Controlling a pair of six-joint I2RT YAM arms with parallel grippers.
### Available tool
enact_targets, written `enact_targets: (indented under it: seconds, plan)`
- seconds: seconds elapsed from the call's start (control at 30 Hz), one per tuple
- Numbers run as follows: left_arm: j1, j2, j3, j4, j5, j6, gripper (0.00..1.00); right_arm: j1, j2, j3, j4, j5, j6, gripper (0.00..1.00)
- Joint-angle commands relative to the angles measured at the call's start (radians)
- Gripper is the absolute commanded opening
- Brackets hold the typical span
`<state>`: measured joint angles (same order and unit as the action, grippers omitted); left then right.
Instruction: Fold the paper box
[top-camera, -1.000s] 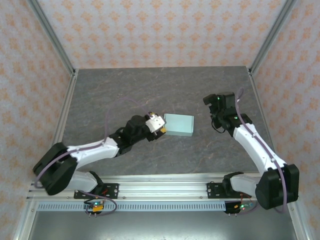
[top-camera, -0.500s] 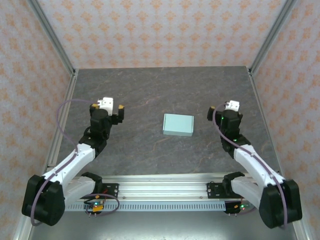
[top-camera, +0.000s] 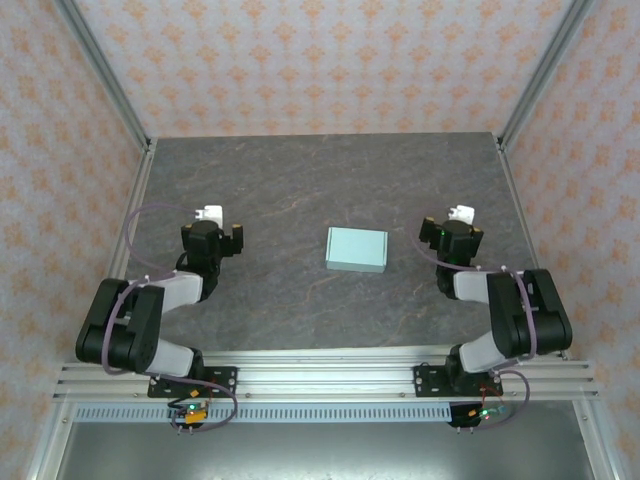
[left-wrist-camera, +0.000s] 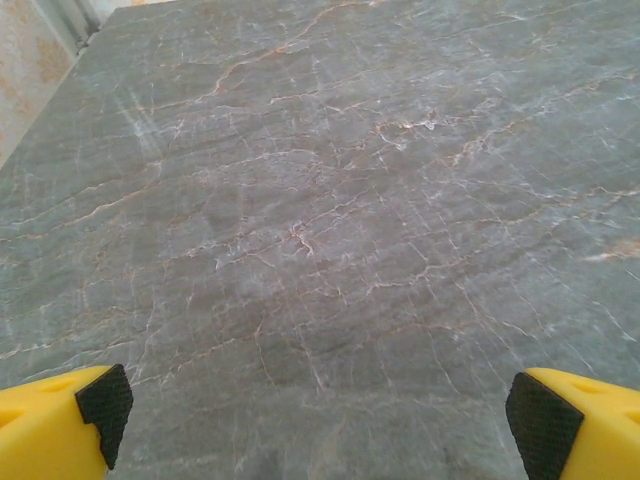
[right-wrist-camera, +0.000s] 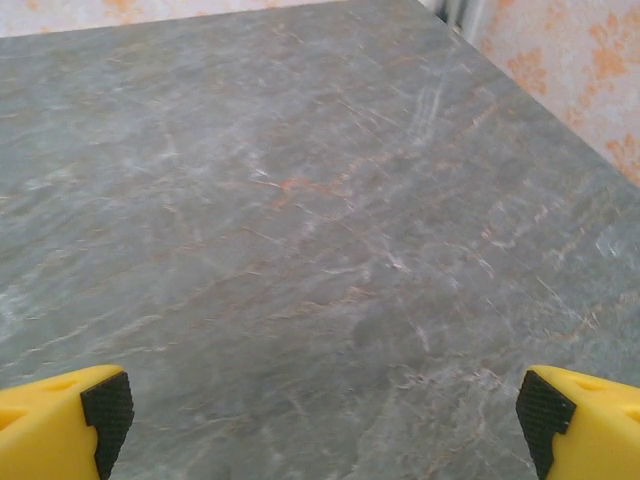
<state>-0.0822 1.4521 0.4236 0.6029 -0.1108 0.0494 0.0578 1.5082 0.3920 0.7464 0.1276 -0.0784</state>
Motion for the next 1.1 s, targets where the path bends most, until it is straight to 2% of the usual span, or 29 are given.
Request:
enact_targets:
  seconds: [0.0,0.03,0.23,1.07]
  plan:
    - [0.038,0.047,0.003,0.149,0.027,-0.033,1.00,-0.015,0.001,-0.005,0.068,-0.049,0.026,0.99]
    - [0.039,0.043,-0.003,0.147,0.034,-0.035,1.00,-0.014,0.021,-0.016,0.127,-0.048,0.023,0.99]
    - [0.039,0.045,-0.001,0.146,0.048,-0.026,1.00,-0.015,0.020,0.033,0.025,-0.031,0.037,0.99]
    - [0.041,0.045,0.001,0.144,0.051,-0.027,1.00,-0.015,0.015,0.030,0.023,-0.068,0.022,0.99]
